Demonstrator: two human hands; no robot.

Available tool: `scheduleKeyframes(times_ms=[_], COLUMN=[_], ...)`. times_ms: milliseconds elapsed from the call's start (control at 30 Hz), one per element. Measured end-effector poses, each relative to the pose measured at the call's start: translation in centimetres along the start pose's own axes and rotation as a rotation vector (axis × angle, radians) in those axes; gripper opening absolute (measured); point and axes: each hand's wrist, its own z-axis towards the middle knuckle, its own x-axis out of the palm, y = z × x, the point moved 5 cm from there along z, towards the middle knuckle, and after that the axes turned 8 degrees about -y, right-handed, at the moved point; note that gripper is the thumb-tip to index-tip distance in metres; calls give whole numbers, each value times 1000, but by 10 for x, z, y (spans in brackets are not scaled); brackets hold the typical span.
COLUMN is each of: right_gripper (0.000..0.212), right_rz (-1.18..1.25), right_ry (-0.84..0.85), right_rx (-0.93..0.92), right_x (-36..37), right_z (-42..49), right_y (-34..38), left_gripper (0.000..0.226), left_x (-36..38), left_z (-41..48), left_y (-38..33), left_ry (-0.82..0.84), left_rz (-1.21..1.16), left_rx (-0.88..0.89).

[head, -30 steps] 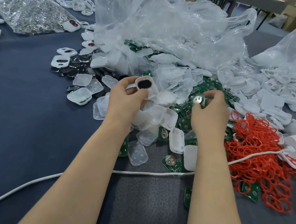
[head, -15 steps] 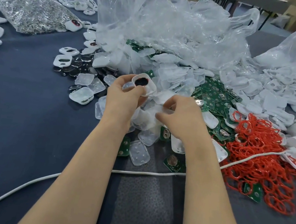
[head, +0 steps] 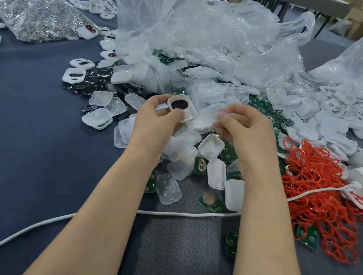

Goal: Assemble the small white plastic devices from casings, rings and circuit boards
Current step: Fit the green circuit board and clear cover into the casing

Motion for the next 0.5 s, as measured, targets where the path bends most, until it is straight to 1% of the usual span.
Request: scheduleKeyframes(times_ms=[100,200,267,367,433,500], right_gripper=[15,15,13,3,3,15], right_rz=[-66,-61,-10,79,109,105], right_ry=[-101,-179,-156,-75,-68,-71], right_rx=[-113,-169,-166,-128,-114,-114], right_x=[-4,-4,3,14,16,17], right_z=[0,-3,-7,-10,-10,-9], right_y=[6,13,15,16,15,13], left_gripper=[27,27,25,14,9,12], left_x=[4,7,9,12,14,14], left_z=[-1,-3,-4,-6,-6,-6], left_y=[2,4,5,7,8,9], left_ry=[18,34,46,79,77,63], left_rz=[-40,-93,-137,-175,-182,-188], left_rx=[-39,-78,-104,-137,-159,-183])
